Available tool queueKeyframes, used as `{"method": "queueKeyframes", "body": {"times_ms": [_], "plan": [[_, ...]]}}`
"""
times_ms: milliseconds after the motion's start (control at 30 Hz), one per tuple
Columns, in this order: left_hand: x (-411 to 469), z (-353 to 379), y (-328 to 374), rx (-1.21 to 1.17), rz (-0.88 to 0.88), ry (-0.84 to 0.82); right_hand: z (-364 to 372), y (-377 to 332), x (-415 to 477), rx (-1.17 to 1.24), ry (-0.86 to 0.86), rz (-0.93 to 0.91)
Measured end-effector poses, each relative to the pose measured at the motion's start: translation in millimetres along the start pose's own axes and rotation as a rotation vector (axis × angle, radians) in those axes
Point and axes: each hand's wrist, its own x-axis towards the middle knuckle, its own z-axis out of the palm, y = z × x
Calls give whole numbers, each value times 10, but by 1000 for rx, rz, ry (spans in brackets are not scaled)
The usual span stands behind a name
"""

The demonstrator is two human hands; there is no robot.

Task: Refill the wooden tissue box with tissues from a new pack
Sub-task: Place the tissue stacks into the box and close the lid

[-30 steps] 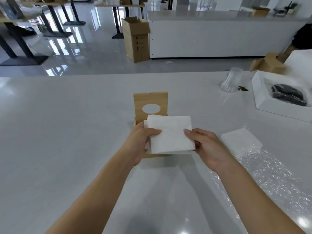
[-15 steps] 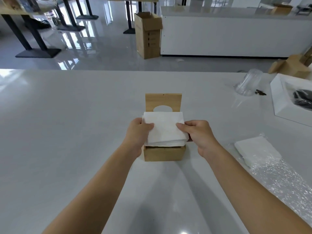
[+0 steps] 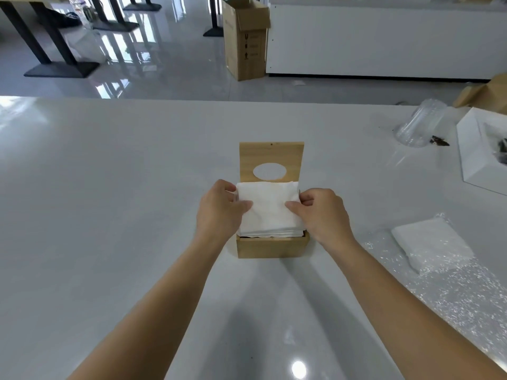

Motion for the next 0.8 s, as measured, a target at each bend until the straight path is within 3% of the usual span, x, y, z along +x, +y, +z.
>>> {"method": "queueKeyframes", "body": {"times_ms": [167,333,433,667,800], "plan": [[7,31,-14,261,182,31,83,-61,-58,-353,59,-109],[-19,131,-43,428,291,72,134,-61,-83,-519,89,-203],[-45,183,-60,470,311,116,139,-71,-79,-576,64,-248],[25,264,-160,672,606,185,188,-87,-51,-689,28,-303],[37,318,-183,867,648,202,236,-64,-20,-710,4,-308]]}}
